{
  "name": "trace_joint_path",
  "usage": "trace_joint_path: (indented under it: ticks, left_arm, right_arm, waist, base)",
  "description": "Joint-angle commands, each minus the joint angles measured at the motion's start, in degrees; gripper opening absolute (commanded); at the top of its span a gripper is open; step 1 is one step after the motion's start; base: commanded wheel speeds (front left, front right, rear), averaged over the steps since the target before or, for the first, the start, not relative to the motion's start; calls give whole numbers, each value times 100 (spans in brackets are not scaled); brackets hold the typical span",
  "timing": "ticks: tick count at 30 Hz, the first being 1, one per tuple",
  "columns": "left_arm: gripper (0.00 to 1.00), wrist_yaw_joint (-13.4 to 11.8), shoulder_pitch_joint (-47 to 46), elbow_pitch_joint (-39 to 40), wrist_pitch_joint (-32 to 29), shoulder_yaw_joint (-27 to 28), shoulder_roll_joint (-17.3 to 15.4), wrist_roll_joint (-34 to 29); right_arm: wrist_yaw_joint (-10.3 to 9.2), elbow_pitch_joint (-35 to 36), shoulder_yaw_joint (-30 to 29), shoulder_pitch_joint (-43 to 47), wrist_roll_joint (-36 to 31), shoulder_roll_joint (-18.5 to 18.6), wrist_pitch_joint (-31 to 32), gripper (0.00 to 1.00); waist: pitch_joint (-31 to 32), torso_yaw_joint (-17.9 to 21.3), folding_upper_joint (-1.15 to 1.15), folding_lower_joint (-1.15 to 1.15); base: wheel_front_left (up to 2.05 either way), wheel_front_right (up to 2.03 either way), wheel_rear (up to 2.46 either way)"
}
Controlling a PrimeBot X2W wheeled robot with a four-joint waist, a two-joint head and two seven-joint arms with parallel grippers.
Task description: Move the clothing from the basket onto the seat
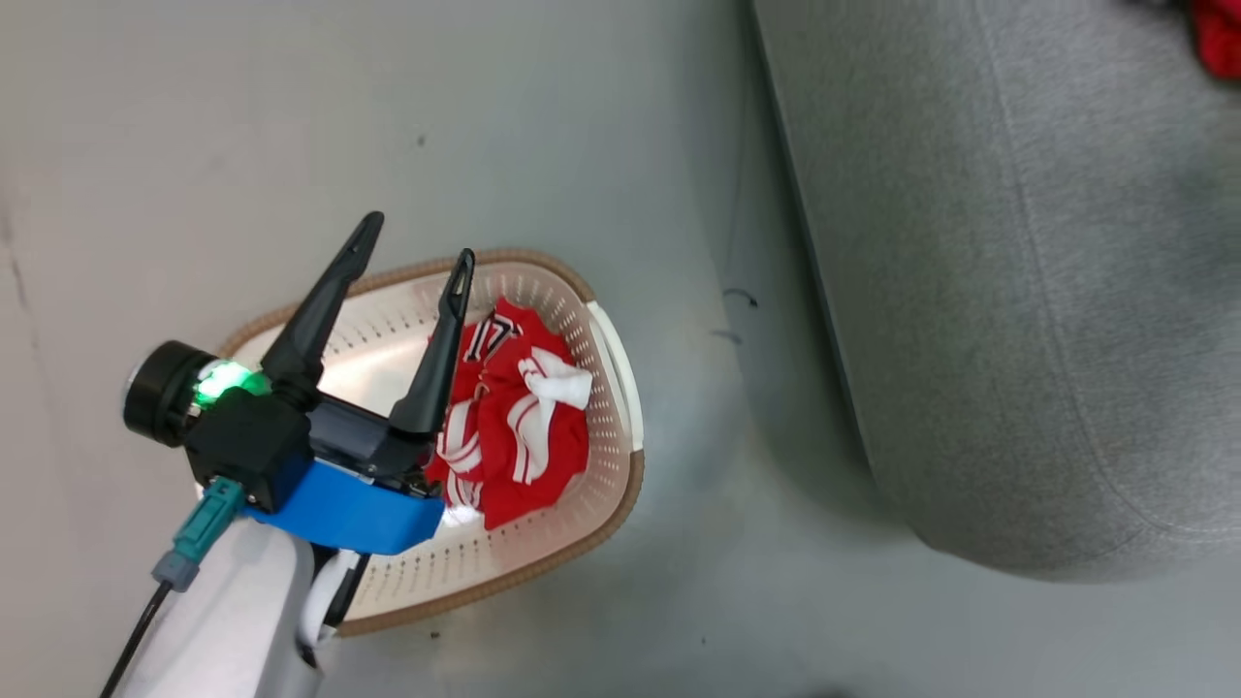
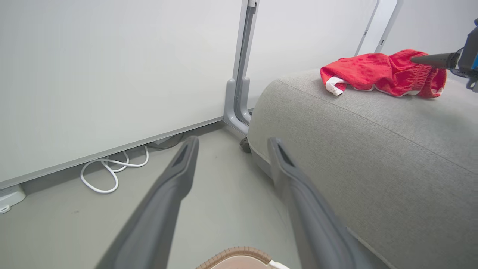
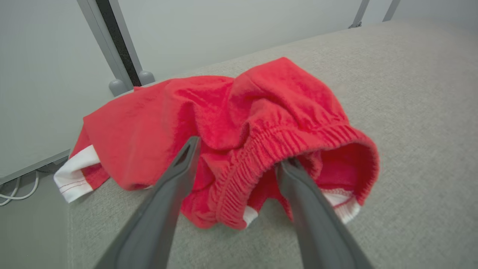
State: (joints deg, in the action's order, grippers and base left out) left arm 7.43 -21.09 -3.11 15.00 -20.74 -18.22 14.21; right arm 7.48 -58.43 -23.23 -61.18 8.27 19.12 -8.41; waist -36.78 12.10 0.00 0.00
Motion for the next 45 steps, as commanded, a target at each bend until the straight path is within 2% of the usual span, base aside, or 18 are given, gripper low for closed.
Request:
trace_joint_path:
  ticks: [1,6,10,15,19,23,27,34,45]
  left_arm:
    - [100,3,83,-64,27,21,59,52]
    - [100,3,321,-266,27,77,277,153]
    - [100,3,578,-405,26,207,441,220]
    - [100,3,913,-559,26,416,627,247]
    - [100,3,1204,-677,26,605,782,252]
    - [100,3,1428,-816,27,765,916,252]
    - [100,3,1584,-971,26,961,1023,226]
    - [100,3,1815,-1076,27,1246,1122,145]
    - [100,3,2091,-1177,26,1568,1219,39]
  right_arm:
    - [3,-30,106,172,45,-17,8,100]
    - [3,24,525,637,251,-92,9,100]
    - [3,285,1081,1109,358,-170,-39,100]
    - [3,900,1783,1764,668,-323,-198,100]
    - [3,1606,2061,2433,971,-402,-329,100]
    - [3,2348,2233,3163,991,-489,-385,100]
    - [3,3088,2211,3906,722,-594,-331,100]
    - [3,4204,2158,4924,273,-1070,-55,100]
    - [3,4719,2259,5891,82,-1475,253,100]
  waist:
    - [419,-44,0,0]
    - [1090,-70,0,0]
    - [1616,-105,0,0]
    - [2176,-136,0,0]
    - [2546,-212,0,0]
    - [2859,-337,0,0]
    - [3111,-448,0,0]
    - [3384,-607,0,0]
    - [3659,-940,0,0]
  base:
    - [0,0,0]
    - [0,0,0]
    - [0,0,0]
    - [0,0,0]
    - [0,0,0]
    - [0,0,0]
    - [0,0,0]
    - [0,0,0]
    - [0,0,0]
